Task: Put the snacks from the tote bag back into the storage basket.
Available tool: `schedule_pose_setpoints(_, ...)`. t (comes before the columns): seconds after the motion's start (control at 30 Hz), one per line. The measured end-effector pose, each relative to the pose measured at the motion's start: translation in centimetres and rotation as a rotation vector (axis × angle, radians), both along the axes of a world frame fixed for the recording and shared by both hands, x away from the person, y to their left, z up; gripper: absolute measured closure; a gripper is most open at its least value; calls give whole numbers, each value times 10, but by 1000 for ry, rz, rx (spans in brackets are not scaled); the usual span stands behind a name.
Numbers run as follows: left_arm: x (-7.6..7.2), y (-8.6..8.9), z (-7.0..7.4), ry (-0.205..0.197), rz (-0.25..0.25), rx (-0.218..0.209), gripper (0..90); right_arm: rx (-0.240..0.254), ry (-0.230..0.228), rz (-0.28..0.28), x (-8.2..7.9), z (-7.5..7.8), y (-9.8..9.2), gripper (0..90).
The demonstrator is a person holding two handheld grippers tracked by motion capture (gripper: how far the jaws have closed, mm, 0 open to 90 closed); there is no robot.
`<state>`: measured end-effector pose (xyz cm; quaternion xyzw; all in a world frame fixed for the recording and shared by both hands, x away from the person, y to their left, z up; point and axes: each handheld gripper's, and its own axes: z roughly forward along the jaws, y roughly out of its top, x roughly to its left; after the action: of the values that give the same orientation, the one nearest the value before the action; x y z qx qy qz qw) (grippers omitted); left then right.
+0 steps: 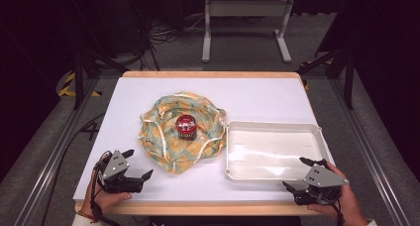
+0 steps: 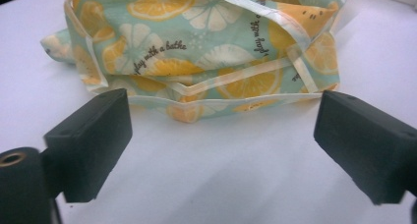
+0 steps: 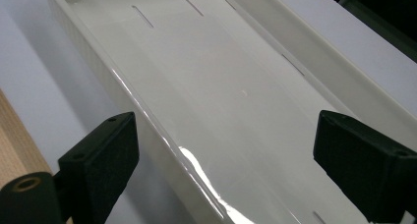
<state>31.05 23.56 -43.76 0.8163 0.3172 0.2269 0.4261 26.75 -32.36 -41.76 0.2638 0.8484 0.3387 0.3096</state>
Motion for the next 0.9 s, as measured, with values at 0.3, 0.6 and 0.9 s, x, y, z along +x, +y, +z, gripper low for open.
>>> schedule_pose_setpoints(0.3, -2, -1, 1, 82, 3, -27, 107, -24, -10, 15, -1, 1, 7, 105)
schedule_pose_setpoints(0.6, 22, -6, 30, 100, -129, 26, 135, -26, 10, 15, 3, -3, 8, 108)
schedule_pose_setpoints(0.9, 58, -34, 72, 67, -220, 146, 142, -26, 12, 16, 0, -3, 7, 108)
